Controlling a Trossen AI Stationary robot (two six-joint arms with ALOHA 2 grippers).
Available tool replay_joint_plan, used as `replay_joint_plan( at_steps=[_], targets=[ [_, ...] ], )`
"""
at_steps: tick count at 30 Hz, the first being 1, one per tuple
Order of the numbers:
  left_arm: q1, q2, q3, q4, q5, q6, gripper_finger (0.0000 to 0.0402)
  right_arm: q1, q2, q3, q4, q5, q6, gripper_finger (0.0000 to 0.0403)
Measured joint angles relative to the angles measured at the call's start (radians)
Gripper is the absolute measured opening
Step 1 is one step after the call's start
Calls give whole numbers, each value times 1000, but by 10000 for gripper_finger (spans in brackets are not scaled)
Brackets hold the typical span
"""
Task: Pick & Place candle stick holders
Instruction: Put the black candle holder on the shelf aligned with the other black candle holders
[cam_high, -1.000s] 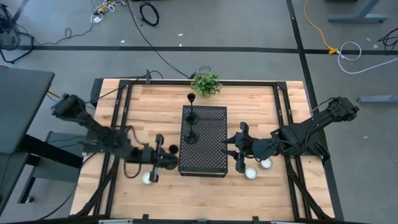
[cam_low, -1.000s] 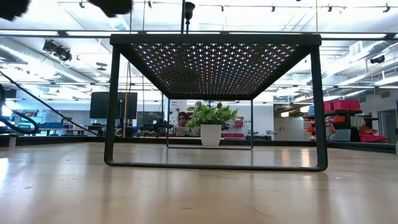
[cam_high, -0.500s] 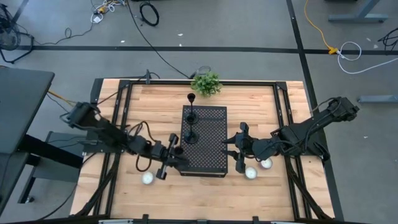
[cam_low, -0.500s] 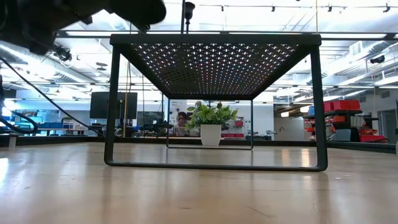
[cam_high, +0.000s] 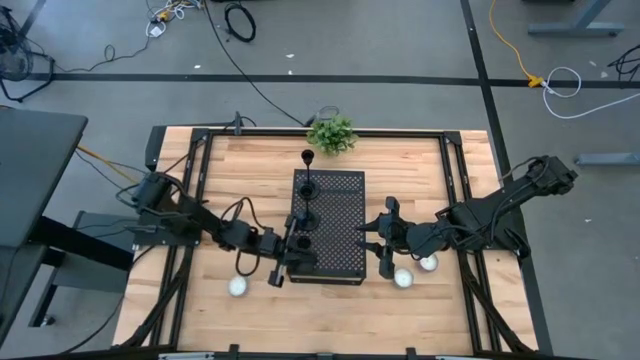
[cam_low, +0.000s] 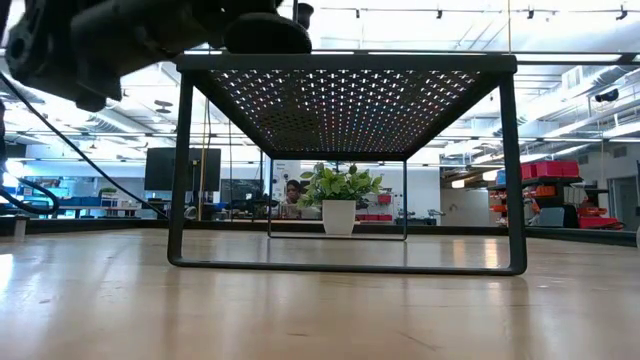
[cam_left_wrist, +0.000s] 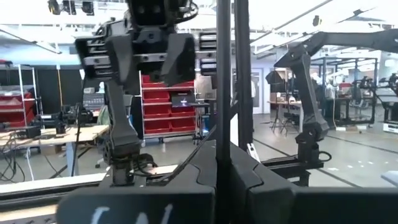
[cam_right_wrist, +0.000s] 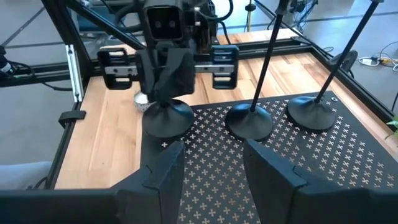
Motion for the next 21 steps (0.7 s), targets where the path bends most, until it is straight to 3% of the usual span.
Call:
replay_joint_plan(
  at_steps=[21],
  targets=[
    [33,3,-19,-15,16,-29,7,0,0,0,-2,2,0,164]
  ],
)
